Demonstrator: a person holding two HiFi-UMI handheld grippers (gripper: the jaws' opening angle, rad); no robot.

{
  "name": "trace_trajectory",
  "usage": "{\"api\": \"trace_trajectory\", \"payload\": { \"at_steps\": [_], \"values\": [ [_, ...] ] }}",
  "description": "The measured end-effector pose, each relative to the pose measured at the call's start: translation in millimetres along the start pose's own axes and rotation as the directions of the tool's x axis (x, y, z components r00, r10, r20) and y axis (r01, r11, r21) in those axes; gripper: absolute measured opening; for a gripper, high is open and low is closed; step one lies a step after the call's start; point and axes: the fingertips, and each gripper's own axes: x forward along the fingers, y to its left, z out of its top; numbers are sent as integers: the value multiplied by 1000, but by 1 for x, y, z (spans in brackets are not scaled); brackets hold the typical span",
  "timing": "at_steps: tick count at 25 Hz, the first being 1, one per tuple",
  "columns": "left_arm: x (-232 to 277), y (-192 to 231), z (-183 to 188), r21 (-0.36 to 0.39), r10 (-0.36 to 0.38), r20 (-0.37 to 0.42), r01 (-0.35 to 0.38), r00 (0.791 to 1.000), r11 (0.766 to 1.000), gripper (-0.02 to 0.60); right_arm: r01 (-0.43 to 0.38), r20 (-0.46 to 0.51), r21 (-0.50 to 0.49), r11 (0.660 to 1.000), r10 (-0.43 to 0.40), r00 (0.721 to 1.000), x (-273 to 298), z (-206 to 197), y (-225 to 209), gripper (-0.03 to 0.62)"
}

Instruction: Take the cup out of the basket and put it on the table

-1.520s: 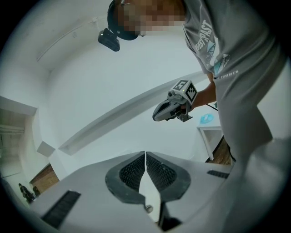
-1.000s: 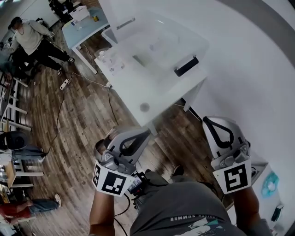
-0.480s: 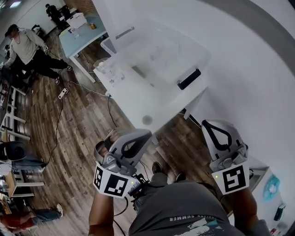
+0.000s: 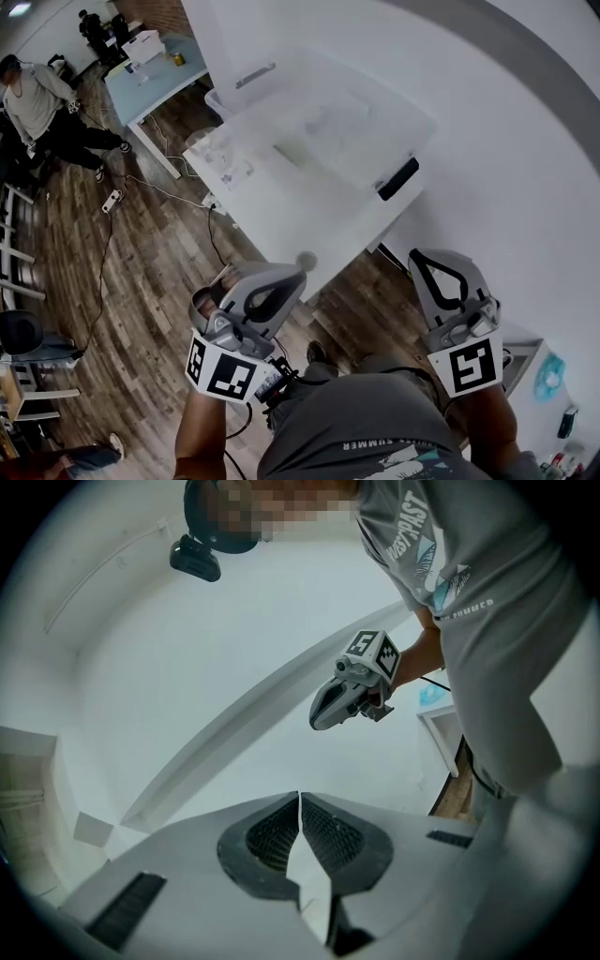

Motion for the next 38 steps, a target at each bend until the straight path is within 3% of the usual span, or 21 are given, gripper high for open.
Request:
{"api": "trace_trajectory", "payload": {
  "at_steps": [6,12,27,31,38],
  "values": [
    [4,11,-12,-48,-5,10,6,1000,999,15,-27,-33,-20,999,27,999,17,3,-8,11],
    [24,15,-20,-69,3,-29,-5,1000,998,15,-84,-27,-12,996,84,996,37,-18,-20,11],
    [131,34,4,-59,60,-147,-70,987,996,15,-196,72,-5,981,196,978,61,-77,-121,11],
    [149,32,3,-62,75,-176,-87,982,994,15,-225,110,-1,974,224,968,70,-91,-133,11],
    [151,46,-20,-77,74,-190,-90,979,993,15,-249,95,8,968,247,964,101,-92,-133,11]
  ]
}}
